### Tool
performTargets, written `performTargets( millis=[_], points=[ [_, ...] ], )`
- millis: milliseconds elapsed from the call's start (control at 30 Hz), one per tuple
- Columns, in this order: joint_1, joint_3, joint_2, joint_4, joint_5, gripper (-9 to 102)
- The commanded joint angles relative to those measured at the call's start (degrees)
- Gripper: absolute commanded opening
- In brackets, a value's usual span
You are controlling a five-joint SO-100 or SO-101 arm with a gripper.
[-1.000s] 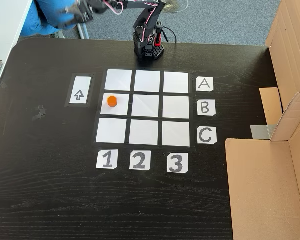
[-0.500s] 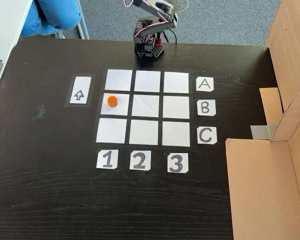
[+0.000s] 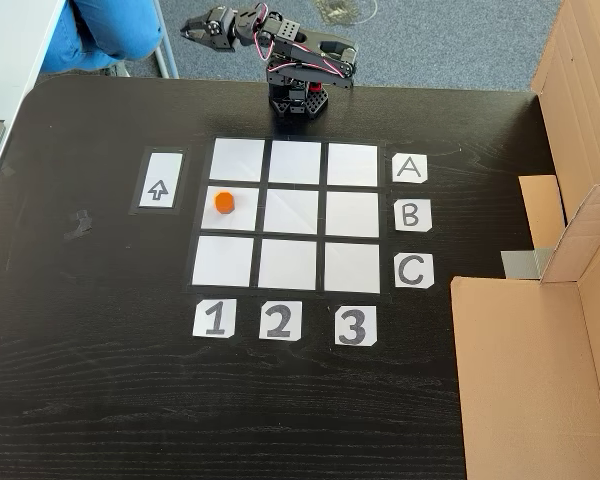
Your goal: Pick up the round, orange token and place it in the grid on square B1.
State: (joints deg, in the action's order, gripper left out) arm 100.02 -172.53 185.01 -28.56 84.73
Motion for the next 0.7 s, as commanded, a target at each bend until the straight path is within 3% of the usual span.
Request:
performTargets(
  millis=[0, 167, 667],
  points=[
    [3.16, -2.64, 4.39, -3.16, -0.26, -1],
    [3.69, -2.72, 5.54, -10.37, -1.14, 1],
    [3.96, -2.72, 5.62, -10.46, -1.05, 1]
  ],
)
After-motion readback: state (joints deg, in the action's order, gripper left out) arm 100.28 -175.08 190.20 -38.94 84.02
